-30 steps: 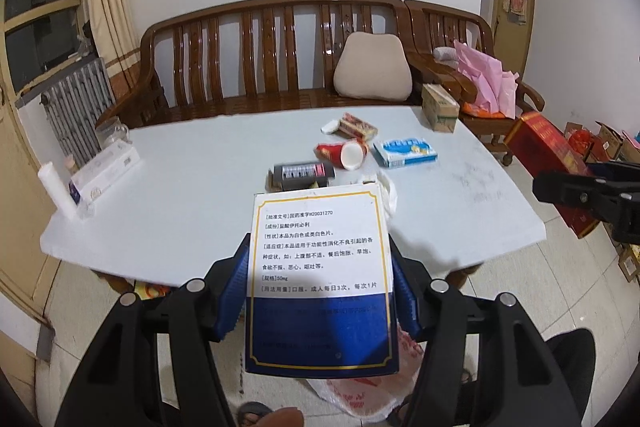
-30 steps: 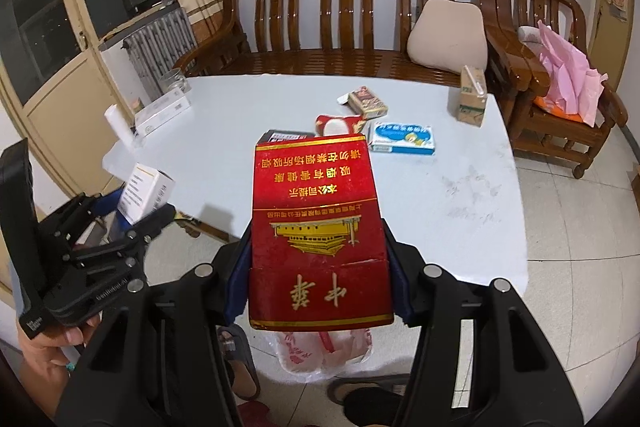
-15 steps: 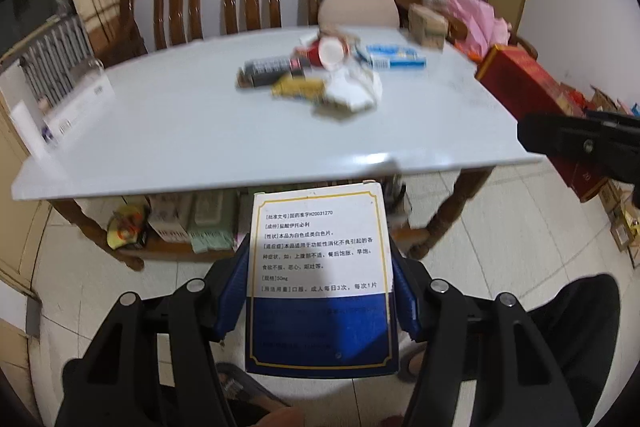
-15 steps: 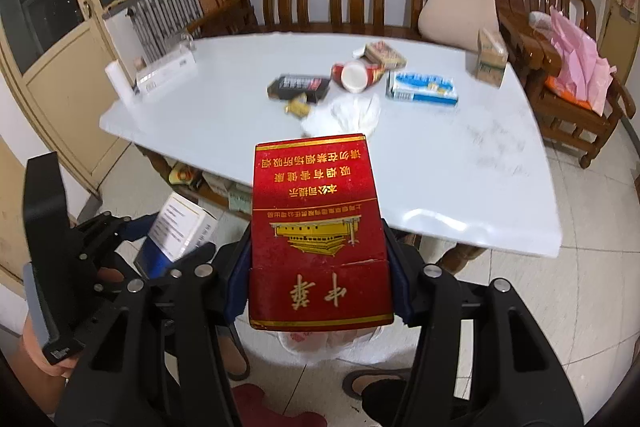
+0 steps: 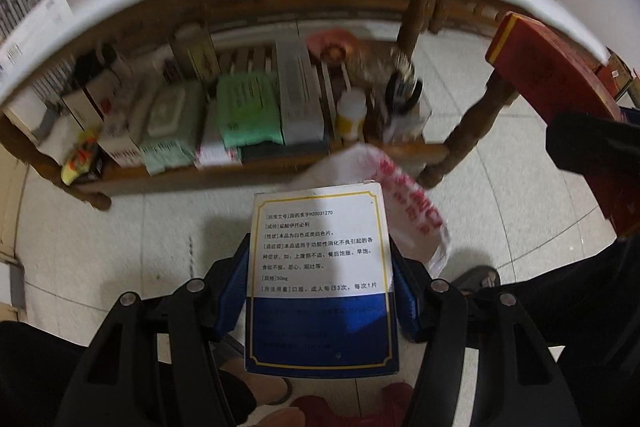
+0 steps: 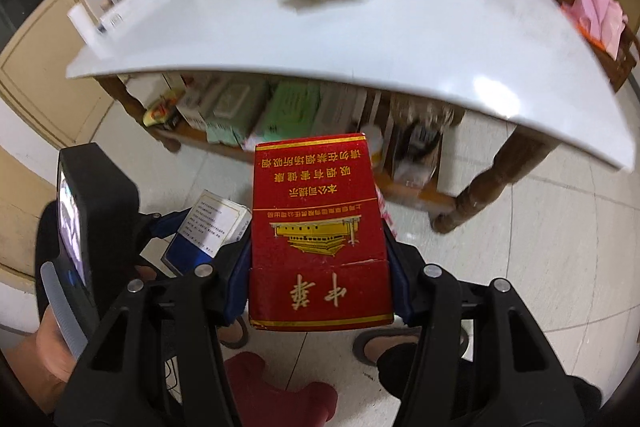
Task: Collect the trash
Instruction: 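Carry both held boxes down toward the white plastic bag on the floor, then open both tools over the bag, dropping both boxes inside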
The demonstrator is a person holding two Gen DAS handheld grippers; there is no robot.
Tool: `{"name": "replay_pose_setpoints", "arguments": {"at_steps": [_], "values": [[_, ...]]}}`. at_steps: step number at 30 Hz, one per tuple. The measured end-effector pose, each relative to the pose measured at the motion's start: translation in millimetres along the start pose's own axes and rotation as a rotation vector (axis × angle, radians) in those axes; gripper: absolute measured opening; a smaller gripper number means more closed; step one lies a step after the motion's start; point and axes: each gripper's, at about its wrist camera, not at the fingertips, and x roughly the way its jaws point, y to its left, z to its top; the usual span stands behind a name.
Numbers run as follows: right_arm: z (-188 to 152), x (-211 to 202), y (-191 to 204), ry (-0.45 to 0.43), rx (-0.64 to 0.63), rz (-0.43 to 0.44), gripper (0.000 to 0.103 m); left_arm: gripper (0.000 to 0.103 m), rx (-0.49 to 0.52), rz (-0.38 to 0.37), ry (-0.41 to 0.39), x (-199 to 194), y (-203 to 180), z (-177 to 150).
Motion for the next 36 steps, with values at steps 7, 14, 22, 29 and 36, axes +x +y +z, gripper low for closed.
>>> {"name": "replay_pose_setpoints", "arguments": {"at_steps": [7,14,22,29,36], "values": [[-14,69,-18,0.097,0.059,-0.007,0.054,0.059,-0.039,-0.027,0.1,63,3,-17],[-21,126,-30,0.175,0.103,0.007,0.054,0.059,-0.06,-0.026,0.167,104,9,-25],[-35,184,-40,0.238,0.161,0.01,0.055,0.06,-0.068,-0.034,0.198,137,9,-26],[-42,222,-47,0.31,0.179,0.002,0.056,0.062,-0.08,-0.04,0.257,161,7,-30],[-41,245,-46,0.336,0.202,0.025,0.077,0.093,-0.084,-0.055,0.276,174,4,-30]]}}
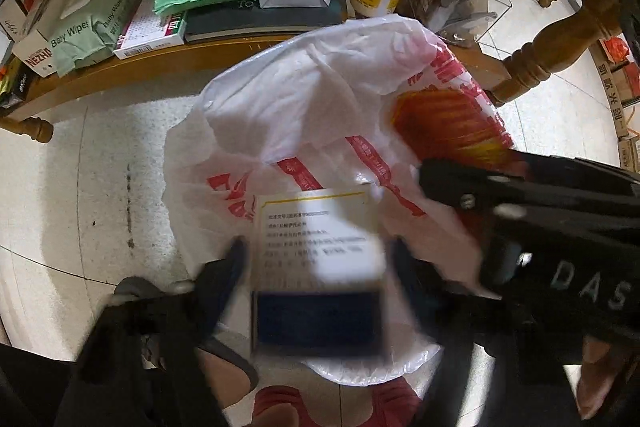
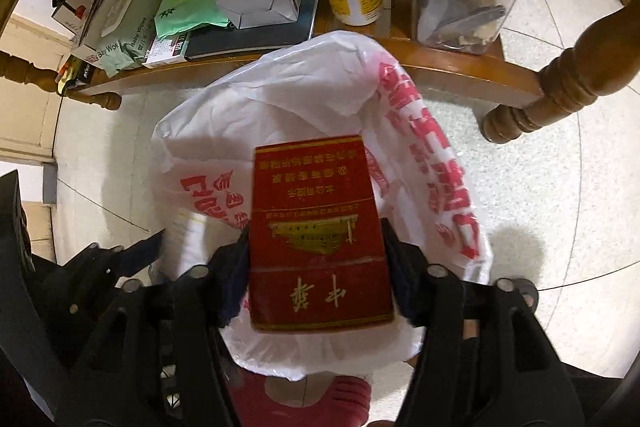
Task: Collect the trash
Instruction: 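Open both tools over the bag, dropping both boxes inside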
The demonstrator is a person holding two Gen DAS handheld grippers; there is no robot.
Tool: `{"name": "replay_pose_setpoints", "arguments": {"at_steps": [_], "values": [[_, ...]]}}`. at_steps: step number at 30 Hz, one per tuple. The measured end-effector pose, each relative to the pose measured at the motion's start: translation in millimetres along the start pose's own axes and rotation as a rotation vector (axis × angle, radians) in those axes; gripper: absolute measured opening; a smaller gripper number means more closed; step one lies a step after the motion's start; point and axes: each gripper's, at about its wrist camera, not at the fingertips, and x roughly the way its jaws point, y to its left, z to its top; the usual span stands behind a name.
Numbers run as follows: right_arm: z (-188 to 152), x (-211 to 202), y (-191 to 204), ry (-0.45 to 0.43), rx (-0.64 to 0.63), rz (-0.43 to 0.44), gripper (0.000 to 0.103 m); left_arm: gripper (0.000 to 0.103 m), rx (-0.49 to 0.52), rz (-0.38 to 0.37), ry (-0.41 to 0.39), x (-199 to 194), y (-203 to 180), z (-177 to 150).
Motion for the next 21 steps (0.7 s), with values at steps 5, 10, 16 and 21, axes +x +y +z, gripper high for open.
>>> {"name": "replay_pose_setpoints", "arguments": {"at_steps": [5,10,16,21], "values": [[2,8,-2,0.007,0.02,-0.003,0.078,0.095,-0.012,-0.003,0.011,5,3,0],[1,9,-5,0.006,0.034,-0.019,0.081,0.095,-0.013,-0.012,0.004,3,4,-1],[-1,5,-4,0.004,0.042,-0.018,0.082,0.095,-0.011,-0.009,-0.004,-1,6,-3],[-4,-5,-6,-0.008,0.055,-0.019,0.083,0.095,-0.004,-0.009,-0.018,-9,4,-6]]}}
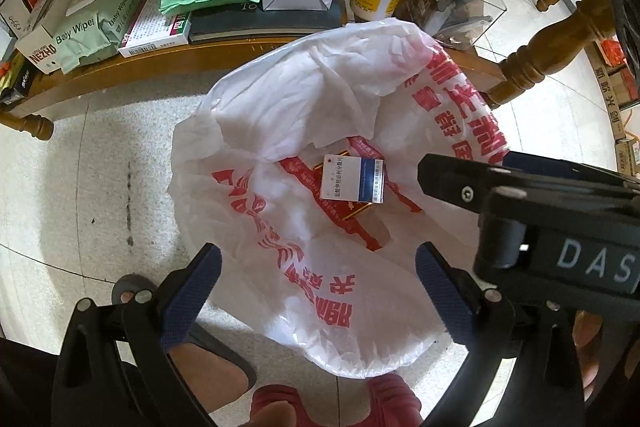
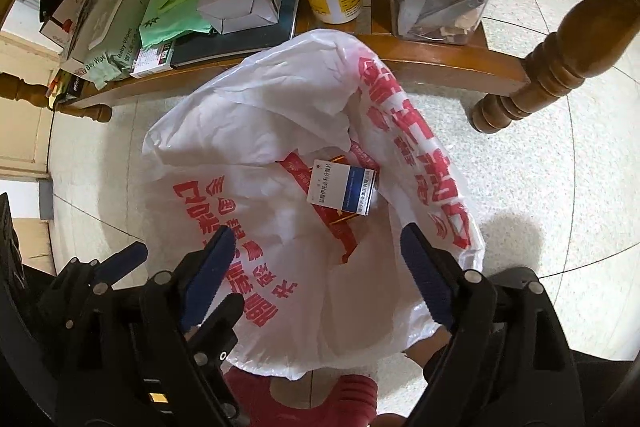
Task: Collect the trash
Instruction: 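Open both tools over the bag, dropping both boxes inside, then raise both tools back over the table toward remaining trash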
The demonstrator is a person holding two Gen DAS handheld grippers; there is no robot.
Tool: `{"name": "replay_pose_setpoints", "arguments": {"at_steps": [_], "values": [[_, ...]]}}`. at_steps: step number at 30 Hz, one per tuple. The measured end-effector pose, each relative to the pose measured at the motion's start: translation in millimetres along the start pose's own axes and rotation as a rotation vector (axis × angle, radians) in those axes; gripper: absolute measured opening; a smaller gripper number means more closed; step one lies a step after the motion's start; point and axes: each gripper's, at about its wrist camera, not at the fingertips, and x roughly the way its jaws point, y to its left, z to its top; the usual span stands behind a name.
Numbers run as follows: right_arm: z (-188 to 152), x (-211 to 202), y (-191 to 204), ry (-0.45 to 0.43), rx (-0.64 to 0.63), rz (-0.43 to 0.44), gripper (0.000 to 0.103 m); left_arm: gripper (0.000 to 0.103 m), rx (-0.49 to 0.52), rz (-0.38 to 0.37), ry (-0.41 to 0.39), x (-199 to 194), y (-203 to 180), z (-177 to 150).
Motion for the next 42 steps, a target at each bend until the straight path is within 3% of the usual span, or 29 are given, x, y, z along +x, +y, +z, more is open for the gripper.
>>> {"name": "replay_pose_setpoints", "arguments": {"at_steps": [8,18,27,35,37,42], "values": [[-11,-39,2,-0.06,-0.007,-0.036,0.087,0.095,0.003,0.037,-0.057,-28,-4,-4],[-46,-117,14,-0.157,-0.028,-0.017,0.089,0.095,0.029,0.0,-0.171,-89,-11,-12],[-69,-199,11,-0.269,-0.037,0.028,0.089,0.095,0.063,-0.012,-0.322,-162,-14,-19],[-60,-287,10,-0.388,-0.097,0.018,0.091,0.095,0.075,-0.03,-0.469,-249,-1,6],[-55,-307,11,-0.417,-0.112,0.009,0.096,0.095,0.086,-0.018,-0.508,-270,3,15],[-26,-350,10,-0.481,-0.119,-0.012,0.096,0.095,0.072,0.006,-0.58,-311,20,49]]}}
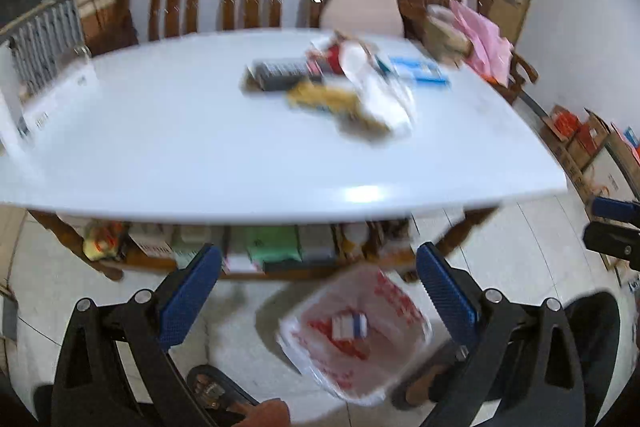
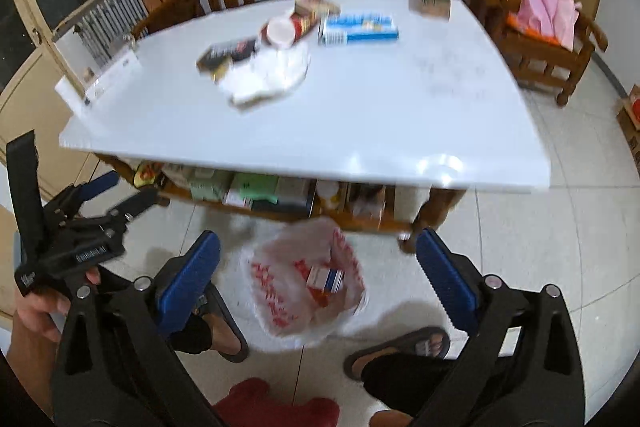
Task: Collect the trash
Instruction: 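Raise both tools back over the table toward remaining trash, then grasp the black battery box with left tool while right tool grasps the purple poker box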
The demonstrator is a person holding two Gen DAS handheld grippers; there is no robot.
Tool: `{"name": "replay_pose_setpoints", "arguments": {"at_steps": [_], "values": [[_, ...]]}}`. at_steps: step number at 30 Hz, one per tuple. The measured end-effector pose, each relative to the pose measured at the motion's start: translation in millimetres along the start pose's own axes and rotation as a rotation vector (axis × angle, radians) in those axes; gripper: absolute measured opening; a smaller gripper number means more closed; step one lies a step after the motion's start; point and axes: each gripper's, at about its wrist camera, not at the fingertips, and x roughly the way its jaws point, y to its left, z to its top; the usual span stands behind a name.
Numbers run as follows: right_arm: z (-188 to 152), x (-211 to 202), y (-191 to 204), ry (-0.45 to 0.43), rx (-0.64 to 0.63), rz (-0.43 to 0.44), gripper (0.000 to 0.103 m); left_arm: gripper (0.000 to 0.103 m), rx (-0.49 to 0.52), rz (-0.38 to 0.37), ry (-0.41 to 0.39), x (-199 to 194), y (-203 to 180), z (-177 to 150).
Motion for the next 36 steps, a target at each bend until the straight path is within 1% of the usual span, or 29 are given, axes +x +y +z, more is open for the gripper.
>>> {"name": "replay_pose_setpoints", "arguments": {"at_steps": [3,4,5,6,7,8,11,13,15,17,22,25,30,33,36], "values": [[31,-3,-4,-0.022,-0.015,-0.012,0.096,0.095,-0.021,0.019,-0.03,-2,11,33],[40,-2,-5,-0.027,-0.014,-0.013,0.096,0.095,-0.033,0.008,-0.04,-2,14,46],[56,0,-7,-0.031,-0.011,-0.009,0.096,0.095,-0.039,0.004,-0.041,0,17,56],[66,3,-8,-0.033,-0.011,-0.009,0.096,0.095,-0.045,0.013,-0.044,2,19,67],[83,5,-9,-0.041,-0.013,-0.018,0.096,0.095,-0.044,0.018,-0.053,6,19,80],[95,7,-9,-0.044,-0.016,-0.026,0.096,0.095,-0.043,0.007,-0.054,10,19,90],[138,18,-9,-0.04,-0.025,-0.039,0.096,0.095,-0.07,-0.011,-0.038,28,24,118],[159,24,-7,-0.039,-0.038,-0.039,0.096,0.095,-0.082,-0.009,-0.029,44,25,137],[184,34,-4,-0.031,-0.054,-0.039,0.096,0.095,-0.08,-0.018,-0.011,57,26,148],[212,49,1,-0.014,-0.086,-0.017,0.096,0.095,-0.078,0.003,0.006,75,26,161],[270,93,9,0.036,-0.136,0.022,0.096,0.095,-0.089,0.015,0.069,121,28,177],[292,117,10,0.055,-0.156,0.032,0.096,0.095,-0.088,0.009,0.108,143,28,178],[319,157,18,0.09,-0.199,0.036,0.096,0.095,-0.059,0.016,0.149,168,25,177],[333,183,21,0.124,-0.21,0.055,0.096,0.095,-0.05,0.025,0.17,179,25,177],[340,205,22,0.155,-0.224,0.057,0.096,0.095,-0.033,0.062,0.175,187,28,177]]}}
